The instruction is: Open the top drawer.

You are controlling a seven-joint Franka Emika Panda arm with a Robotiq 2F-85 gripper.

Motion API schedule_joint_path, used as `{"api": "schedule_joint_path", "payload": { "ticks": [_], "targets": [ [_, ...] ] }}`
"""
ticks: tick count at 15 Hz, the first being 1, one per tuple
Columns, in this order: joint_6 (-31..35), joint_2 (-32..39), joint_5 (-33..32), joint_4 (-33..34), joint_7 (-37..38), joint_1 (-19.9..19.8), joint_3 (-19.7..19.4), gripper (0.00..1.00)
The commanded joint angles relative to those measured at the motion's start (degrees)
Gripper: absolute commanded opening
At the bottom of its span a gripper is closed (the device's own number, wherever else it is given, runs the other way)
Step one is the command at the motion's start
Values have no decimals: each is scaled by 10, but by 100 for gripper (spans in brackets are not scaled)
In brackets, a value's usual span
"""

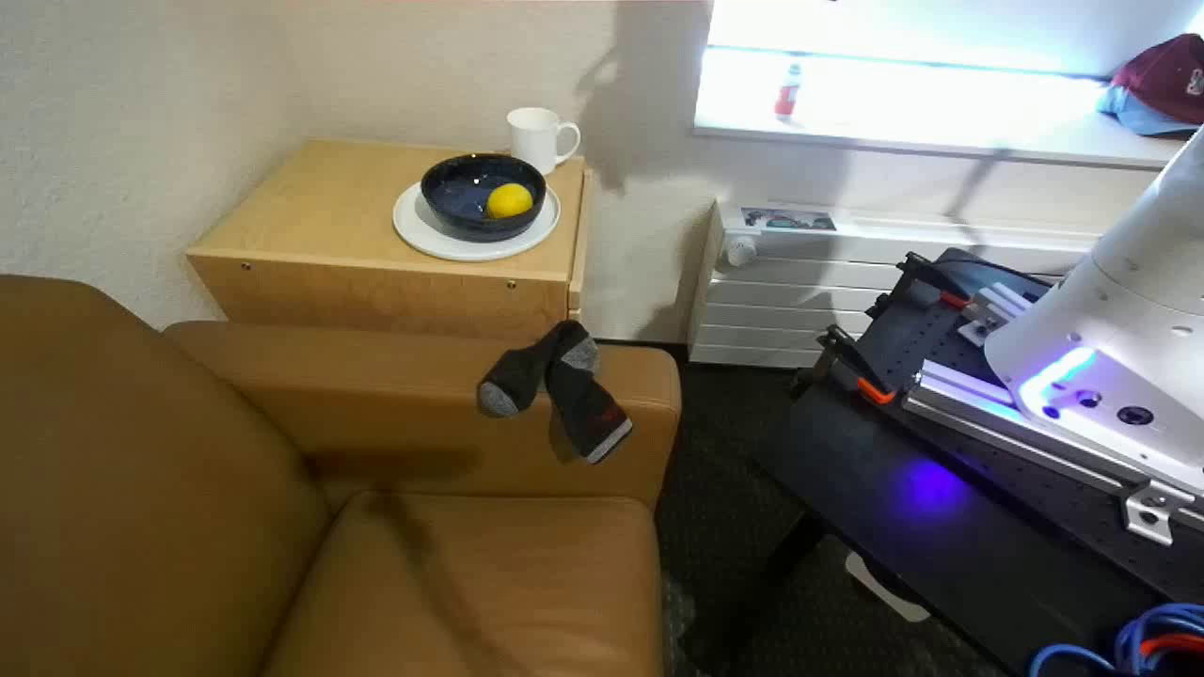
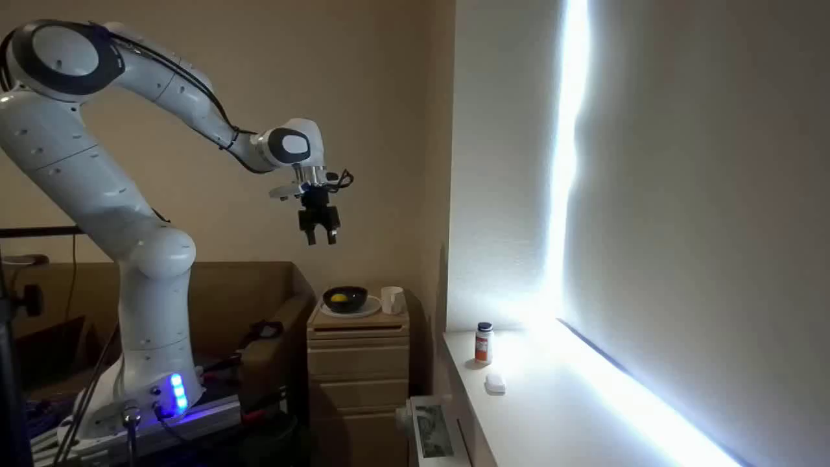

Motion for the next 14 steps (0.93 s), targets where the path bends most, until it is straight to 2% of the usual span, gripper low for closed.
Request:
{"api": "schedule_joint_path", "payload": {
  "ticks": [1, 3, 4, 7, 9, 11, 14],
  "targets": [
    [-2, 0, 0, 1, 0, 1, 0, 100],
    [7, 99, 35, 51, 20, 4, -5, 100],
    [21, 128, 85, 61, 2, 23, -19, 100],
    [44, 216, 198, 108, -21, 47, -26, 100],
    [20, 289, 259, 159, -9, 50, -18, 100],
    [1, 362, 282, 213, 15, 45, -9, 100],
    [-23, 474, 254, 311, 87, 45, 2, 100]
  ]
}}
